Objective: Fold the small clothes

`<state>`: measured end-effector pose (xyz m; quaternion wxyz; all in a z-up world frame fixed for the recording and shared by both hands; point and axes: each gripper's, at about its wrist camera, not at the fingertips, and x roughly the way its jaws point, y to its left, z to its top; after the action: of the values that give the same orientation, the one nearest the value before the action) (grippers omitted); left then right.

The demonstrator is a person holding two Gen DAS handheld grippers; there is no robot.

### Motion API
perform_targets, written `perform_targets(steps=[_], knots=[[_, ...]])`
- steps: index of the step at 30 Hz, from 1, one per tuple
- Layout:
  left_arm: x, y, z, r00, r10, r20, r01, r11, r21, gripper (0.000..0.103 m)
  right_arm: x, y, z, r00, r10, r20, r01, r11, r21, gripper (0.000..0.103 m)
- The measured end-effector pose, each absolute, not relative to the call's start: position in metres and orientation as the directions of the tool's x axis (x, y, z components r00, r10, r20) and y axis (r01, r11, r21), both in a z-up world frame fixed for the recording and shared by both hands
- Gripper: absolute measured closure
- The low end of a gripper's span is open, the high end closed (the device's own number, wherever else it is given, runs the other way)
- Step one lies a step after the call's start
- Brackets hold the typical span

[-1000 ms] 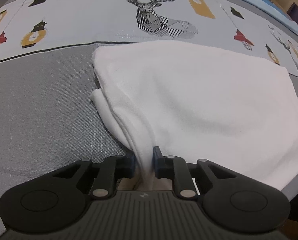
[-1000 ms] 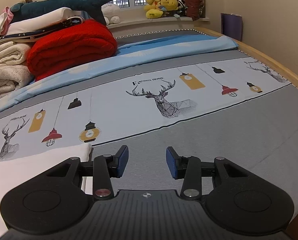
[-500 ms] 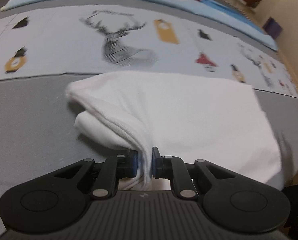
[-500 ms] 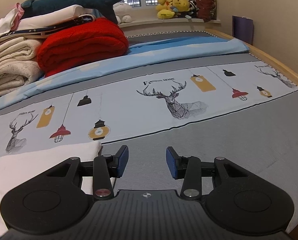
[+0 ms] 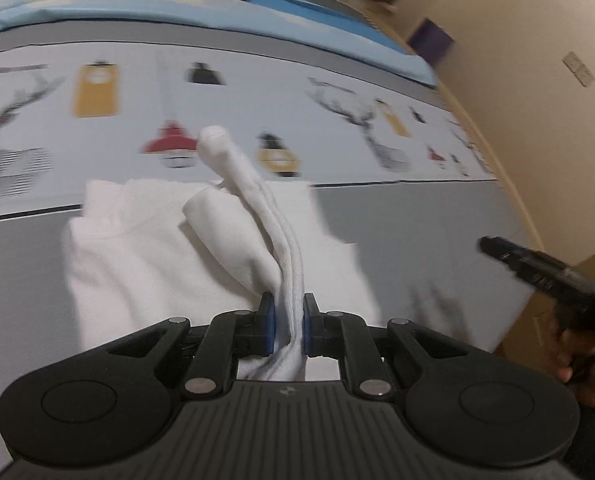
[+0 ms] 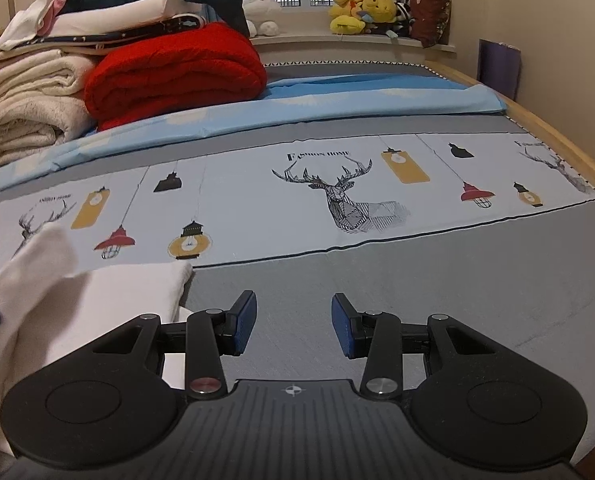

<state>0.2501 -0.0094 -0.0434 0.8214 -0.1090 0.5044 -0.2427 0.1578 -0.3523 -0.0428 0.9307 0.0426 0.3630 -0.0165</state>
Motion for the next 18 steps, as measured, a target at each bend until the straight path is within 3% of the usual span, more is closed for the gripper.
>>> perform_targets(steps=[4, 6, 9, 13, 18], knots=[[0.255, -0.041, -0.04, 0.367, -0.581, -0.726, 0.303, 0.813, -0.497, 0.081, 0.159, -0.35, -0.046, 0.725, -0.01, -0.689, 0.05, 0.998, 0.038, 0.06], [0.256, -0.037, -0.033, 0.373, -0.637, -0.675, 0.305, 0.771, -0.559, 0.053, 0.16, -0.348, -0.047, 0.72, -0.009, -0.693, 0.052, 0.998, 0.041, 0.06], [0.255, -0.018, -0.024, 0.415, -0.606, -0.679, 0.3, 0.795, -0.527, 0.052, 0.163, -0.343, -0.047, 0.72, 0.011, -0.694, 0.045, 0.997, 0.063, 0.06], [0.255, 0.004, -0.035, 0.378, -0.495, -0.783, 0.247, 0.869, -0.43, 0.052, 0.172, -0.324, -0.048, 0.714, 0.064, -0.697, 0.01, 0.995, 0.101, 0.06], [0.245, 0.023, -0.043, 0.346, -0.387, -0.855, 0.266, 0.914, -0.306, 0.052, 0.193, -0.285, -0.056, 0.643, 0.234, -0.729, -0.069, 0.966, 0.249, 0.06]])
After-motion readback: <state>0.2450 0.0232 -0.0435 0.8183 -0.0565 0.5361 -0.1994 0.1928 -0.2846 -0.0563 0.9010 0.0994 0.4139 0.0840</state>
